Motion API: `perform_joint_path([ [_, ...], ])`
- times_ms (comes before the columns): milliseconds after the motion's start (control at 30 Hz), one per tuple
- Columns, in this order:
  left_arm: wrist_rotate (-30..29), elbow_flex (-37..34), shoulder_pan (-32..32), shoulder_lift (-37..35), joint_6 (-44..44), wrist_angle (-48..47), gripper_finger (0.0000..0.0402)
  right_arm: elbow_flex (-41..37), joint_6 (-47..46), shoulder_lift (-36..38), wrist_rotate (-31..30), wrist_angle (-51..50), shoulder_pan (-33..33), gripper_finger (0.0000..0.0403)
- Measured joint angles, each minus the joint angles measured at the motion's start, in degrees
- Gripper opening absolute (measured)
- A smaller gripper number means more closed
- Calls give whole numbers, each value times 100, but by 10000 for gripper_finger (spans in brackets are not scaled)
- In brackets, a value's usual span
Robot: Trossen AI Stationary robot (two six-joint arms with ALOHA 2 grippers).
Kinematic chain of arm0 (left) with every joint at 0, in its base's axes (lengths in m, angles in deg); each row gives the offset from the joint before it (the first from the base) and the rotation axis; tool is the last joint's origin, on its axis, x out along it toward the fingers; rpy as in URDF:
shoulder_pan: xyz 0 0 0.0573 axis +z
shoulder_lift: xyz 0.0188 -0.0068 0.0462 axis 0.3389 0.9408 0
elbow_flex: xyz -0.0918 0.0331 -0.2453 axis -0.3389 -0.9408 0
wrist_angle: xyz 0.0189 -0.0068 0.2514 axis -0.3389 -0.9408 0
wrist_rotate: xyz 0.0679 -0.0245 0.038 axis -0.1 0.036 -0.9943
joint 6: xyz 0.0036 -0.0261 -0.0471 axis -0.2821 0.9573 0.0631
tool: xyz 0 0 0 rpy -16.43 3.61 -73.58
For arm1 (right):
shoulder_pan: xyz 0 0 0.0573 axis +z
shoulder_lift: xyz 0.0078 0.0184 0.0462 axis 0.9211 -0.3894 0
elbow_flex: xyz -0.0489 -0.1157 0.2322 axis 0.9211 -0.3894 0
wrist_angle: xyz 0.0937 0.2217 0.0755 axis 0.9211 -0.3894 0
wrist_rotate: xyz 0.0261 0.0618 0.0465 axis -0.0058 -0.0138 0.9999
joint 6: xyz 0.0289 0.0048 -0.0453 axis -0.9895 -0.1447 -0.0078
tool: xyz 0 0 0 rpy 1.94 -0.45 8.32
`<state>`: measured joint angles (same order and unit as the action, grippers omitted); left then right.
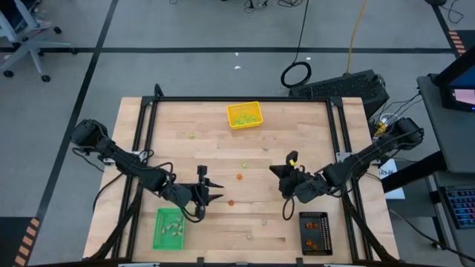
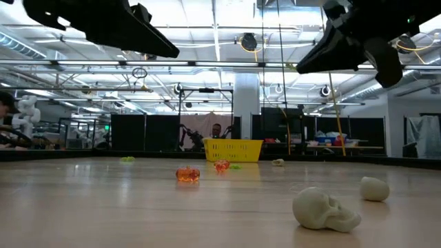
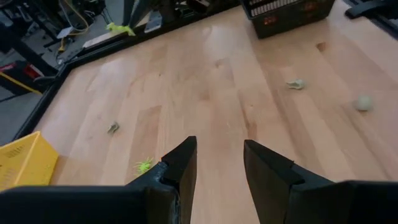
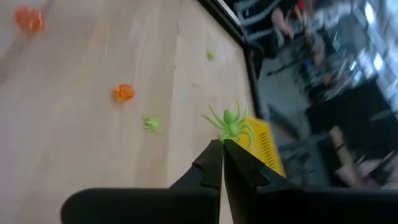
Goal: Sort Halloween decoration
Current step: Put the green spider toy into the yellow bin
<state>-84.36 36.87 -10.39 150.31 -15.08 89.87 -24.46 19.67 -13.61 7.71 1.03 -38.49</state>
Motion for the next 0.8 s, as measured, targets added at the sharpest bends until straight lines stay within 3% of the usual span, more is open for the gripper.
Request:
perform_joint_path([
  [267,-125,0,174,0,306,153,132,0,2088,0,-3,70,-8,0],
  [533,-326,0,188,0,420,239,132,0,2473,0,10,69,-8,0],
  [633,-351,0,239,0,422,257,132,0,1711,0,123,20,-13,0],
  [800,-356,0,281,0,459,246,132,0,-1313,0,1429,-21,-13,0],
])
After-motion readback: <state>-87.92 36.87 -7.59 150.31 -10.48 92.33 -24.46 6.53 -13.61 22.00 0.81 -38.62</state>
